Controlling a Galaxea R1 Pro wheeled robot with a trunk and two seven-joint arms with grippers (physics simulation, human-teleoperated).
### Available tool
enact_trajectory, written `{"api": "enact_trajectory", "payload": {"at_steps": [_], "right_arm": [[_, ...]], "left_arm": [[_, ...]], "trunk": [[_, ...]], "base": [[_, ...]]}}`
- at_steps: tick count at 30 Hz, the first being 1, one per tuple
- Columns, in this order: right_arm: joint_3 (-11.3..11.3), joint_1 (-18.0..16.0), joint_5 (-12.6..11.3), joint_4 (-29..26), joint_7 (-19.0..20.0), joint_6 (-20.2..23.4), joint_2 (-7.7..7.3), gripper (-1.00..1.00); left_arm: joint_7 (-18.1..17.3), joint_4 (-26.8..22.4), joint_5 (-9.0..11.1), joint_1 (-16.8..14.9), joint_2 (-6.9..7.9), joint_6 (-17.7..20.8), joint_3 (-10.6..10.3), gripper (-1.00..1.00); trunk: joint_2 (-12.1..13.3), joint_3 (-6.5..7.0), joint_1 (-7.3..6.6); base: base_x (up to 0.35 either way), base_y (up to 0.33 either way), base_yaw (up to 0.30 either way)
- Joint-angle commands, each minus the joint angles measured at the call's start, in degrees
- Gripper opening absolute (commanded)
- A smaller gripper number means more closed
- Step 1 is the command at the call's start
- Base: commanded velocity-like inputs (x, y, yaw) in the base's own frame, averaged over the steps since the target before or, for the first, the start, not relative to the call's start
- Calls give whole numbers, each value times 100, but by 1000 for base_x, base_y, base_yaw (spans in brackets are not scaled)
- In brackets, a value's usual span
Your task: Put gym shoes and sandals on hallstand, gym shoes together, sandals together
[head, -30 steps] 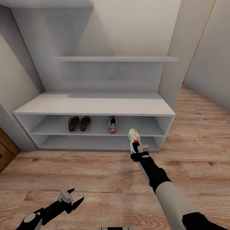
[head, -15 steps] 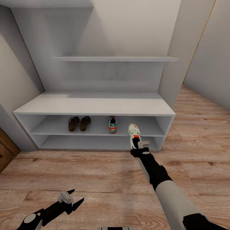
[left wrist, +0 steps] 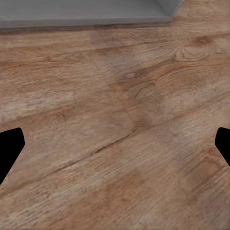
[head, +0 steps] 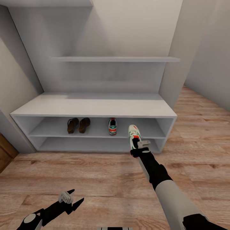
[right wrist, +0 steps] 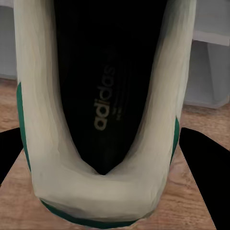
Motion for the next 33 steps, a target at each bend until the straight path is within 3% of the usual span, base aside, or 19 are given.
{"api": "enact_trajectory", "payload": {"at_steps": [1,12,33], "right_arm": [[12,-2,60,-7,-9,45,0,-100],[15,-2,57,-14,-13,45,0,-100],[5,-2,51,-6,-13,45,0,-100]], "left_arm": [[-28,6,19,-3,-1,-10,6,100],[-28,6,19,-3,-8,-14,5,100],[-28,-12,20,-3,-7,-15,5,100]], "trunk": [[-2,-5,2],[-2,-10,2],[-2,-68,2]], "base": [[320,0,0],[287,-8,30],[63,-2,107]]}}
